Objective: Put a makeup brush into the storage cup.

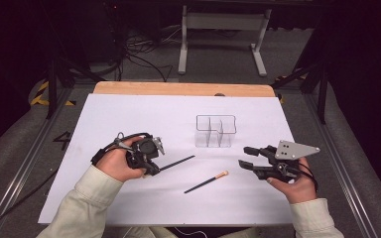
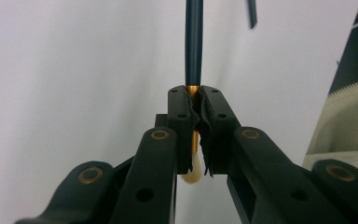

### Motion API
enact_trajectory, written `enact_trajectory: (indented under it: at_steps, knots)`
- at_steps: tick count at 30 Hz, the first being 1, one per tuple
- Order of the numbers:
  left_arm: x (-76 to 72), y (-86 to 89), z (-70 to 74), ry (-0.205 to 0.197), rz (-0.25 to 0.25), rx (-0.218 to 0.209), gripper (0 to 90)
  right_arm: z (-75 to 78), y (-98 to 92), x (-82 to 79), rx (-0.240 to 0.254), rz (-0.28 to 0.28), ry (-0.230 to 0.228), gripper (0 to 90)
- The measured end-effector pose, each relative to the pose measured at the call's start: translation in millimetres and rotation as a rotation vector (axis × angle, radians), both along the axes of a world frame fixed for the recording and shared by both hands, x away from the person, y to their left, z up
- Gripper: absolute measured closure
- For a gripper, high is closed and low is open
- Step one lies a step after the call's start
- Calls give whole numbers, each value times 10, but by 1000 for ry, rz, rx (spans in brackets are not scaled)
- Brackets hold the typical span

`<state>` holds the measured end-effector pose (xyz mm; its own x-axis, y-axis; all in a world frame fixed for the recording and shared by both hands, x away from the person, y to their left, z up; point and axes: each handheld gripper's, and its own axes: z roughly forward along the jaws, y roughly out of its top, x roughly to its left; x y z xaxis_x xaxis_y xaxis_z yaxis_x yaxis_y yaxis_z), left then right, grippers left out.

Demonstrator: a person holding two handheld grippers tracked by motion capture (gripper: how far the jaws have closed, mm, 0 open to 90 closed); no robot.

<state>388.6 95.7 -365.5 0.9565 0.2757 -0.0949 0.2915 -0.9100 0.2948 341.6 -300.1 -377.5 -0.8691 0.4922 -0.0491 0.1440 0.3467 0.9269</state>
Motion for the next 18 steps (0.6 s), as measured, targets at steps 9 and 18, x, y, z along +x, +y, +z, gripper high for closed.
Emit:
enact_trajectory:
  at_steps: [9, 18]
  knots:
    - [-49, -179, 35, 0, -74, 0, 833, 187, 197, -5, -14, 76, 49, 460]
    - [-101, -289, 37, 7, -112, 5, 833, 280, 346, 41, -41, 83, 60, 360]
